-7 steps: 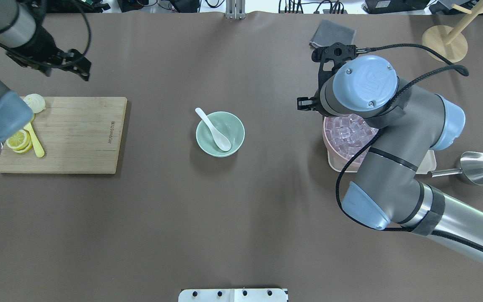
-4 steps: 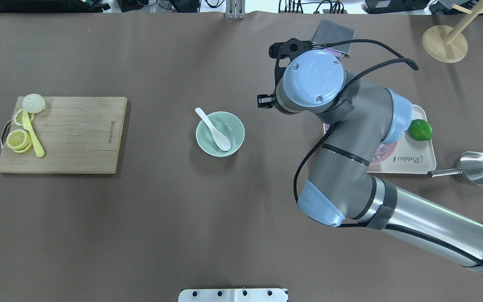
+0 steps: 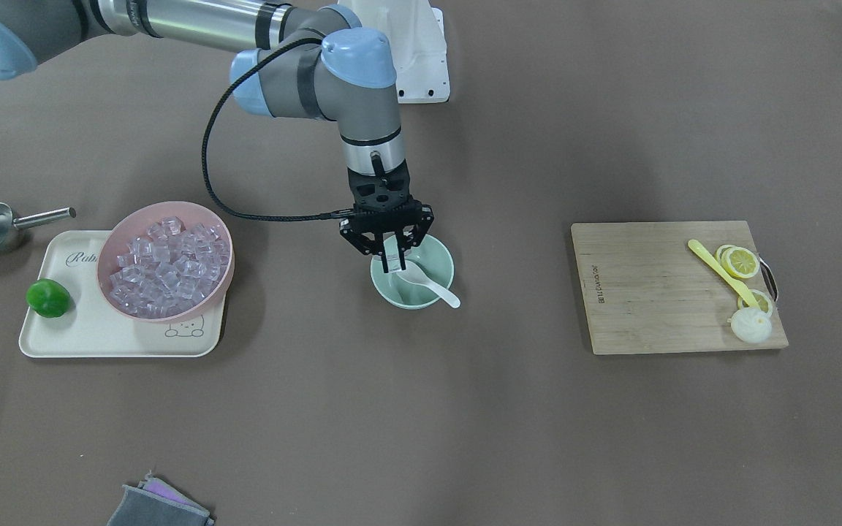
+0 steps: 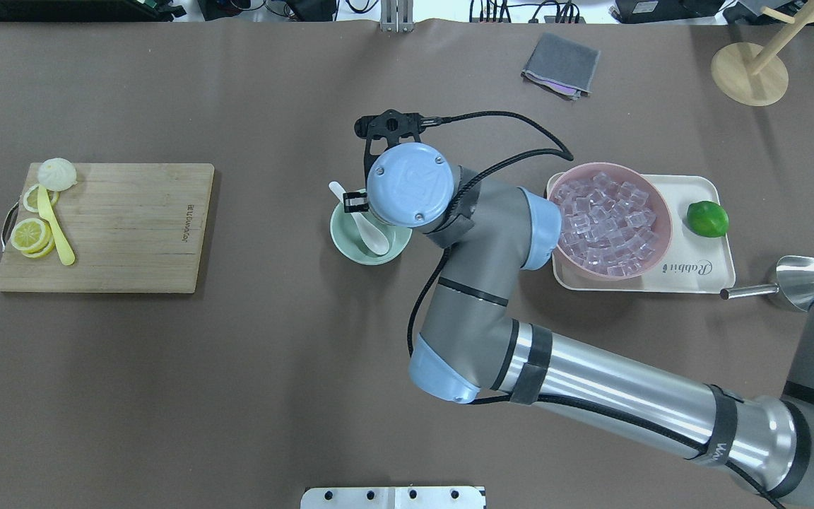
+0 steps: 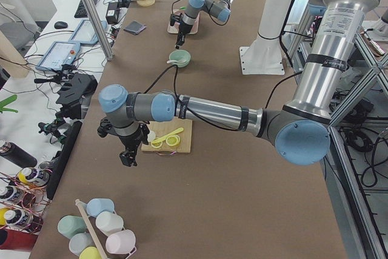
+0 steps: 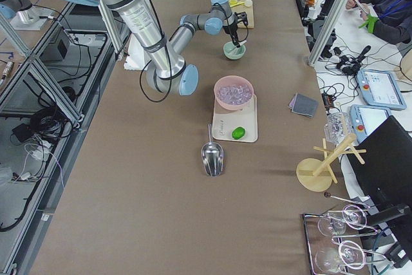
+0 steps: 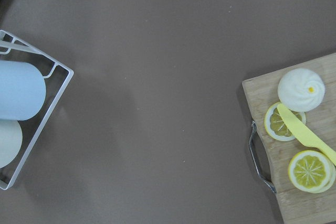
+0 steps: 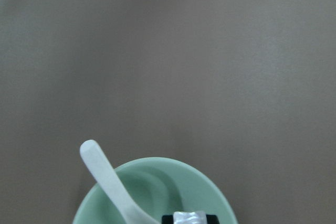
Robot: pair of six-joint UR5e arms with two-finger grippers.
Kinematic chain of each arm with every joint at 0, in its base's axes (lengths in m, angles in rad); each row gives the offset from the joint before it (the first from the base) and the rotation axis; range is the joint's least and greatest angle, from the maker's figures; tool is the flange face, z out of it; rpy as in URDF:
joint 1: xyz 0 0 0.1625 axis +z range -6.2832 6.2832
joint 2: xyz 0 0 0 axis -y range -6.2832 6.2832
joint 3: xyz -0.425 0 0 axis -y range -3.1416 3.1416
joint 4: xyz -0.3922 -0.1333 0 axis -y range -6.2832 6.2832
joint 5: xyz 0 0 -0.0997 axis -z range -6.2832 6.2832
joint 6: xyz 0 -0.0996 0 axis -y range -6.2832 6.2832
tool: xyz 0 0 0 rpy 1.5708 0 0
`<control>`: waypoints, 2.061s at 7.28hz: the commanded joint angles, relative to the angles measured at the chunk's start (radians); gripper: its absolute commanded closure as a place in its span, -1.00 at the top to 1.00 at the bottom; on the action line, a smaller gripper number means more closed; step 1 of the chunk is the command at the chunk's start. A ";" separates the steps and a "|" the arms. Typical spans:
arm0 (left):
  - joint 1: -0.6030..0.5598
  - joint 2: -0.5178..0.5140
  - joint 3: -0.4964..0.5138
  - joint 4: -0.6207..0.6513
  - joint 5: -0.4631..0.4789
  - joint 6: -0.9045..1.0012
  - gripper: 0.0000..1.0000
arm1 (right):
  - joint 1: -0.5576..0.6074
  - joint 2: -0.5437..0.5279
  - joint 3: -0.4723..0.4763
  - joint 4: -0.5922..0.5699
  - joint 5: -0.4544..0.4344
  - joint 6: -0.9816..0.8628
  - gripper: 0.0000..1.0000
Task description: Put spoon and ice into bowl
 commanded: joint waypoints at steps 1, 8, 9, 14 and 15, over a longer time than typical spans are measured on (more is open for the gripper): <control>-0.016 0.002 0.019 -0.003 0.001 0.005 0.97 | -0.055 0.045 -0.089 0.012 -0.038 0.017 -1.00; -0.076 0.090 -0.025 0.015 -0.005 -0.008 0.97 | -0.082 0.012 0.197 -0.156 -0.288 0.022 1.00; -0.081 0.113 -0.021 0.025 -0.005 -0.008 0.97 | -0.080 -0.033 0.237 -0.154 -0.313 0.019 1.00; -0.151 0.118 -0.014 0.025 0.004 -0.008 0.97 | -0.069 -0.084 0.256 -0.109 -0.313 -0.009 1.00; -0.151 0.119 -0.016 0.025 0.001 -0.008 0.97 | -0.066 -0.109 0.265 -0.108 -0.314 -0.009 1.00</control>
